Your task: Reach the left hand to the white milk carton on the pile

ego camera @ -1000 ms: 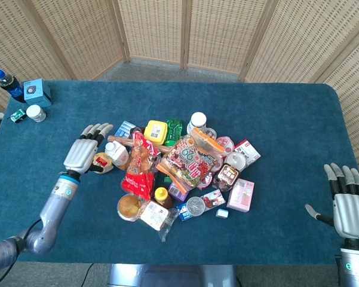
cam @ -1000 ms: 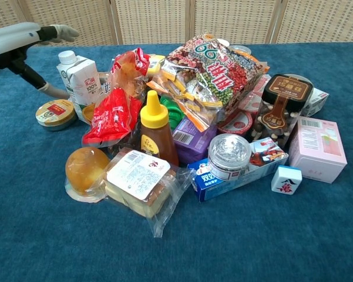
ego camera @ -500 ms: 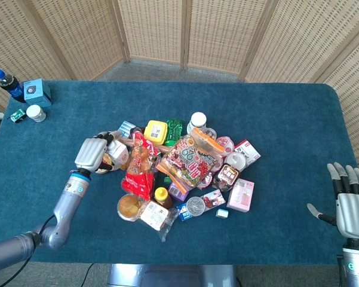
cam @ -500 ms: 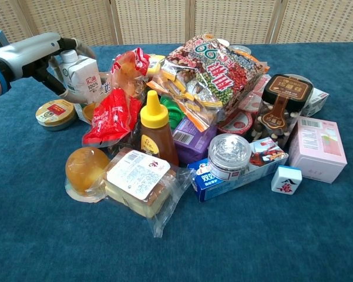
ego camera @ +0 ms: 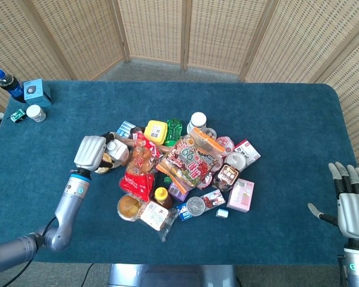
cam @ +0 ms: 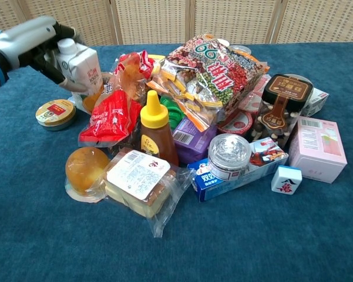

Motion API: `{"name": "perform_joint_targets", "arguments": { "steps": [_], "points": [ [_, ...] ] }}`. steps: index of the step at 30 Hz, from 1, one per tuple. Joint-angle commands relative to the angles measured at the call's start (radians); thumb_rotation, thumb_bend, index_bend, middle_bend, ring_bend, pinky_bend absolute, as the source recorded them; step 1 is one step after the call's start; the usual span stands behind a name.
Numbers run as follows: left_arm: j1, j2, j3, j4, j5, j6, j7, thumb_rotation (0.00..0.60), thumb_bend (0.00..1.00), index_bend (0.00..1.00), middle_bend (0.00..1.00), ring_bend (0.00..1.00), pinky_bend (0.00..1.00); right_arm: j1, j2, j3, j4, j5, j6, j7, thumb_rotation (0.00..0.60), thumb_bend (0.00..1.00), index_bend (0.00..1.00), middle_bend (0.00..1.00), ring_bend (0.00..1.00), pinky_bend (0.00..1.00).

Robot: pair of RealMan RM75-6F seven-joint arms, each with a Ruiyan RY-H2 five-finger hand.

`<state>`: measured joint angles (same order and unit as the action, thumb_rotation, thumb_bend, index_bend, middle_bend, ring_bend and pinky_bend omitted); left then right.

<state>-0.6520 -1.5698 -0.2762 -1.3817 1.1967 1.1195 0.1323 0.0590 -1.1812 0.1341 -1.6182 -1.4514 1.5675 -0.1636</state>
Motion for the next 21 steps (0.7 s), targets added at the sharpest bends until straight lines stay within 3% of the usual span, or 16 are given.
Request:
{"name": "perform_joint_targets", "arguments": {
  "steps": [1, 12, 21],
  "points": [
    [0.008, 0.046, -0.020, -0.069, 0.017, 0.033, 0.003, 0.600, 0.02, 0.48, 0.68, 0.66, 0.64, 0.000, 0.000, -0.001, -0.002, -0.001, 0.000, -0.002, 0.493, 0.00, 0.00, 0.00, 0.00, 0.00],
    [0.013, 0.153, -0.079, -0.246, -0.001, 0.093, 0.055, 0.600, 0.02, 0.46, 0.66, 0.66, 0.64, -0.001, -0.001, -0.003, -0.008, -0.005, 0.004, -0.009, 0.495, 0.00, 0.00, 0.00, 0.00, 0.00],
    [0.007, 0.183, -0.089, -0.289, -0.018, 0.108, 0.087, 0.600, 0.02, 0.47, 0.66, 0.66, 0.64, -0.001, -0.002, -0.003, -0.010, -0.008, 0.005, -0.014, 0.497, 0.00, 0.00, 0.00, 0.00, 0.00]
  ]
}}
